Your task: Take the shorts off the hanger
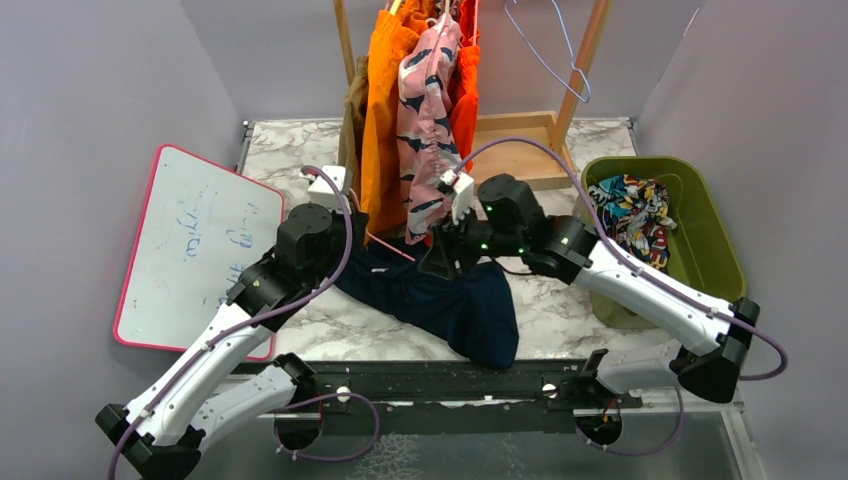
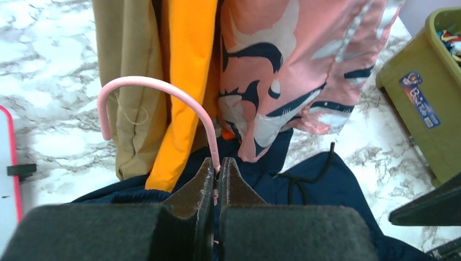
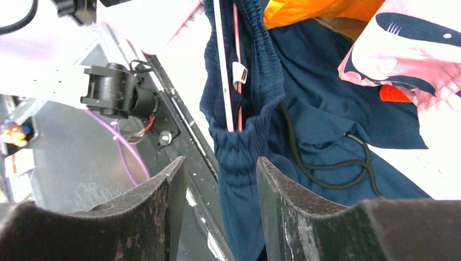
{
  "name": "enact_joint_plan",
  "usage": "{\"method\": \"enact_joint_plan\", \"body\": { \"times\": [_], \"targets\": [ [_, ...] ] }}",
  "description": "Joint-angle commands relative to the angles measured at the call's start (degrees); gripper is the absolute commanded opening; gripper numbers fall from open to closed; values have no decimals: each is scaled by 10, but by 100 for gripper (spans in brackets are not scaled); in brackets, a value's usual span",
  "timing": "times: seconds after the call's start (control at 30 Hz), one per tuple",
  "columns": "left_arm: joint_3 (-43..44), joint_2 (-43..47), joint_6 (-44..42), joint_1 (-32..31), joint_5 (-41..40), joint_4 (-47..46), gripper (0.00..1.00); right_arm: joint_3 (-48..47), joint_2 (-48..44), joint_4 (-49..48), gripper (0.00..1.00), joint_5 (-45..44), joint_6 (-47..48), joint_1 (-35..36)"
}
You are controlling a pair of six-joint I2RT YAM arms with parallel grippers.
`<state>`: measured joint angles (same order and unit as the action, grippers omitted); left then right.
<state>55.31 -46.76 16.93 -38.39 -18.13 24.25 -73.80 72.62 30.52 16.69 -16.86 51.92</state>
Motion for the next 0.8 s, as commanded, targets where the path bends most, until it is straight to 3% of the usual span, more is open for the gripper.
{"method": "enact_joint_plan", "body": {
  "times": [0.0,0.13,0.37,0.57,0.77],
  "targets": [
    [-15,6,31,-5,33,-18,0,-38,39,28,48,-120,24,35],
    [-24,14,36,-5,33,-19,0,-41,58,26,41,-117,28,51],
    [-27,15,42,-5,34,-18,0,-28,65,17,36,-91,25,57],
    [-31,16,47,-5,32,-18,0,-13,56,15,9,-96,22,57],
    [-38,29,48,-5,7,-9,0,40,5,19,1,-122,15,57]
  ]
}}
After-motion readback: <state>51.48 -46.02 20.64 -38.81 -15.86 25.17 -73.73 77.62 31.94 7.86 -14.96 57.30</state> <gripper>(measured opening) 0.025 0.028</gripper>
